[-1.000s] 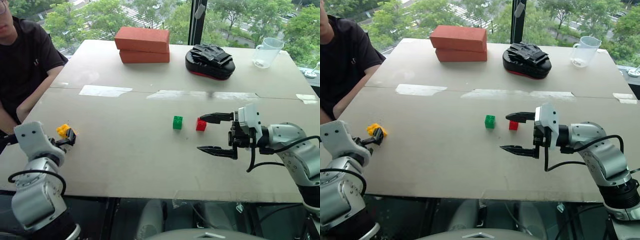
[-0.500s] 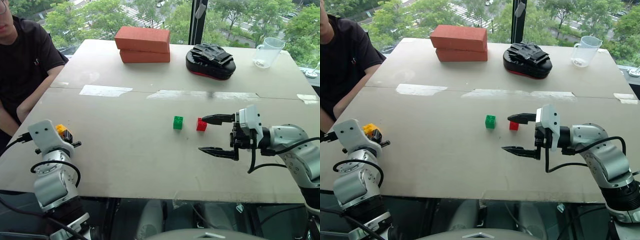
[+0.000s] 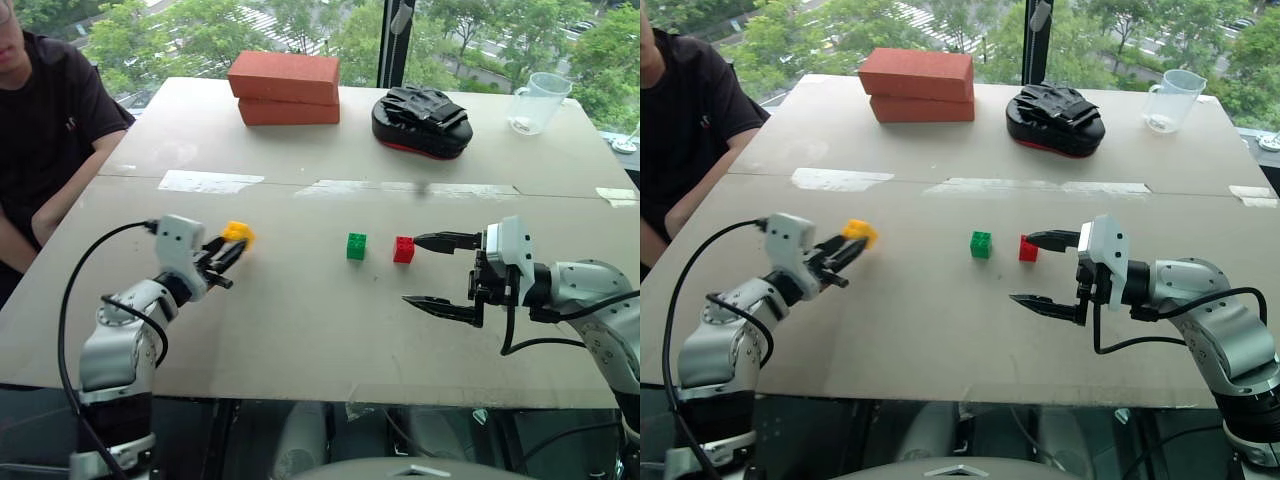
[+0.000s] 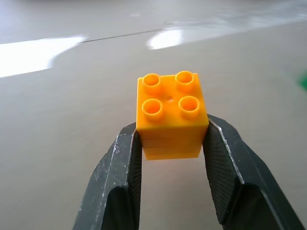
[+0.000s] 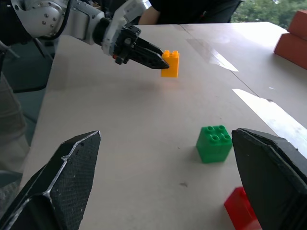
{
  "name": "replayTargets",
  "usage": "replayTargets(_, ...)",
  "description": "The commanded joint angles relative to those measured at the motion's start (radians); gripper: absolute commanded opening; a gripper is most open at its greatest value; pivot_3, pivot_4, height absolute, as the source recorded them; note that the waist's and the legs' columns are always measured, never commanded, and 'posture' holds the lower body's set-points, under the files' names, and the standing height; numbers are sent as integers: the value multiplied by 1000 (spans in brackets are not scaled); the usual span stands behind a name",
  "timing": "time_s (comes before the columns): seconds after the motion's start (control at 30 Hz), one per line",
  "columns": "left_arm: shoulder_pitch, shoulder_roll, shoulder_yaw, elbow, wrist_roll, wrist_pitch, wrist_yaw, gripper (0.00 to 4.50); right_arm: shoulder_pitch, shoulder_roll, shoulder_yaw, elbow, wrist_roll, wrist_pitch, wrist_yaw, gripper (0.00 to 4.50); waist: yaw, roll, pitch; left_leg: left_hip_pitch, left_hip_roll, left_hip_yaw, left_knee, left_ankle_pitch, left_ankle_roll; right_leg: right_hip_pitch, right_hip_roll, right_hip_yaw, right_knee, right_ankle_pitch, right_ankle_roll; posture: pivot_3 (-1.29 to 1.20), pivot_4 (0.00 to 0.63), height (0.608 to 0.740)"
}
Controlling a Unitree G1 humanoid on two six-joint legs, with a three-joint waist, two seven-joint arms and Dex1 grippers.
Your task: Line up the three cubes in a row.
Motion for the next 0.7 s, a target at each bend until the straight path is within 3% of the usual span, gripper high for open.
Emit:
replayTargets(0.03, -173, 78, -134, 222, 41, -181, -309, 1222, 22, -44, -84, -30, 43, 33, 3, 4500, 3, 1, 0, 0, 0, 0, 0, 0, 0, 0, 1, -1, 0, 0, -1, 0, 150, 737)
replayTargets(0.13, -381, 88, -264, 526, 138, -386, -526, 1222, 72, -69, -135, -64, 63, 47, -6, 4500, 9, 1, 0, -1, -1, -1, 0, 0, 1, 0, 4, -5, -1, -1, -1, 0, 150, 737)
replayTargets(0.33, -674, 33, -350, 991, 261, -675, -677, 1222, 165, -72, -207, -176, 106, 81, -69, 4500, 1, 0, 1, -8, -6, 2, 3, -1, 3, -6, 13, -2, -1, 0, 5, 0, 150, 737)
replayTargets(0.43, -751, 20, -384, 1101, 265, -729, -686, 1222, 206, -70, -234, -223, 122, 95, -100, 4500, -1, 0, 1, -17, -5, 0, 6, -1, 3, -14, 14, -3, 2, 0, 5, 0, 150, 737)
replayTargets(0.7, -843, -31, -389, 1243, 316, -830, -686, 1222, 277, -79, -281, -259, 139, 100, -125, 4500, 5, -1, 1, -17, -5, -1, 11, -1, 4, -13, 14, -3, 3, 0, 7, 0, 150, 737)
